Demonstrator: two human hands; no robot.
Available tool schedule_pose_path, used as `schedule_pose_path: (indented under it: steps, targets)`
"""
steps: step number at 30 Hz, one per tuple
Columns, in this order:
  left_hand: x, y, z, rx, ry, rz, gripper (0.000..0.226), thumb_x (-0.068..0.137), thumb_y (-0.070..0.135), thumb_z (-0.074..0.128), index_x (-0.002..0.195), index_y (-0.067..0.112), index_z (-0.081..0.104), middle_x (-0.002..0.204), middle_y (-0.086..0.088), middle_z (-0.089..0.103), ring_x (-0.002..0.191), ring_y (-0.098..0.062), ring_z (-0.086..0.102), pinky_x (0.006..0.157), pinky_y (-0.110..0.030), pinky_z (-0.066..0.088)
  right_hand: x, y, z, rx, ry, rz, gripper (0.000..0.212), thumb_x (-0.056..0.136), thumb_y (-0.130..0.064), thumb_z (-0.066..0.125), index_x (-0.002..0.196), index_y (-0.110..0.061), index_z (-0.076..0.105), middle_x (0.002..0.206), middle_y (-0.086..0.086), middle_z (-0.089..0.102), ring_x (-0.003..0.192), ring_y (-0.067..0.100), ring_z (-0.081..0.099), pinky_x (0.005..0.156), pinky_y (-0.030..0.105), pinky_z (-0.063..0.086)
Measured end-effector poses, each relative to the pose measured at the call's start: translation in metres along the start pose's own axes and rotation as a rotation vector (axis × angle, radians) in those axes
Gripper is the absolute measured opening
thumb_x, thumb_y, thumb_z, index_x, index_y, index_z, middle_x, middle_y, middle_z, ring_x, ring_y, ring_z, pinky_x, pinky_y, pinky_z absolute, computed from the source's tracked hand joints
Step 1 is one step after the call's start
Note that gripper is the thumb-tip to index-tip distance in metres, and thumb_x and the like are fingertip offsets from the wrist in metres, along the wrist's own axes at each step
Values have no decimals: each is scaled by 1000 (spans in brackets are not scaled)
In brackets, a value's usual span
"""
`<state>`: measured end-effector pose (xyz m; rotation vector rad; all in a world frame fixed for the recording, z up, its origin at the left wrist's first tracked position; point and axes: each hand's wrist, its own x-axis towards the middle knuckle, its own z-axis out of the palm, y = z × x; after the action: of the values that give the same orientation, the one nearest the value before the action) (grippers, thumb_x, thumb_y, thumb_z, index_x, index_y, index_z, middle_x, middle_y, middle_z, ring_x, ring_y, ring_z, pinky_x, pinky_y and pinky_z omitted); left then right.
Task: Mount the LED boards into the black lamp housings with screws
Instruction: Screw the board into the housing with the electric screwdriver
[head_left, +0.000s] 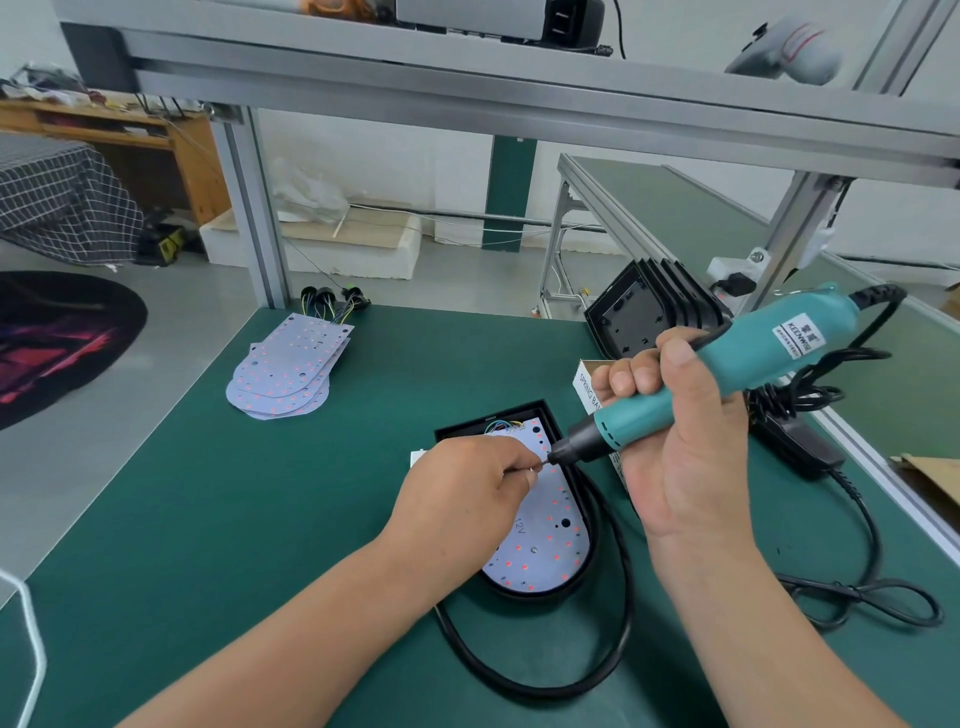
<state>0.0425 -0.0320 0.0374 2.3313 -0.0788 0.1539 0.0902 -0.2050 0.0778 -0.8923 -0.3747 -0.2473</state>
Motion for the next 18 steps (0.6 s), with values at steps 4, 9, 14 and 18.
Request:
schedule_pose_path:
  steps: [4,9,14,18]
  targets:
    - [0,1,2,34,14,14,16,103,29,60,102,29,76,87,7,73,76,-13,63,72,-37,56,1,2,-1,41,77,27,8,103,-18,62,96,-18,57,73,-1,49,69,18,52,86,38,54]
    - [-1,4,1,47,7,15,20,105,31,57,111,32,76,99,11,76,75,-11,66,76,-38,58,4,3,-6,72,122,36,9,103,-20,64,96,-18,58,74,-1,49,69,18,53,88,38,55]
    - [-3,4,1,39,-1,14,22,102,35,61,121,39,73,113,21,73,73,-8,65,79,-35,58,6,5,-10,101,141,52,11,101,-21,67,96,-18,57,74,-1,48,69,18,54,89,39,55]
    - [-2,1,0,-3,6,18,32,101,38,64,133,40,63,124,29,68,87,-3,65,86,-31,57,7,4,-13,115,161,49,10,103,-21,64,95,-18,60,75,-1,48,69,17,54,89,40,56]
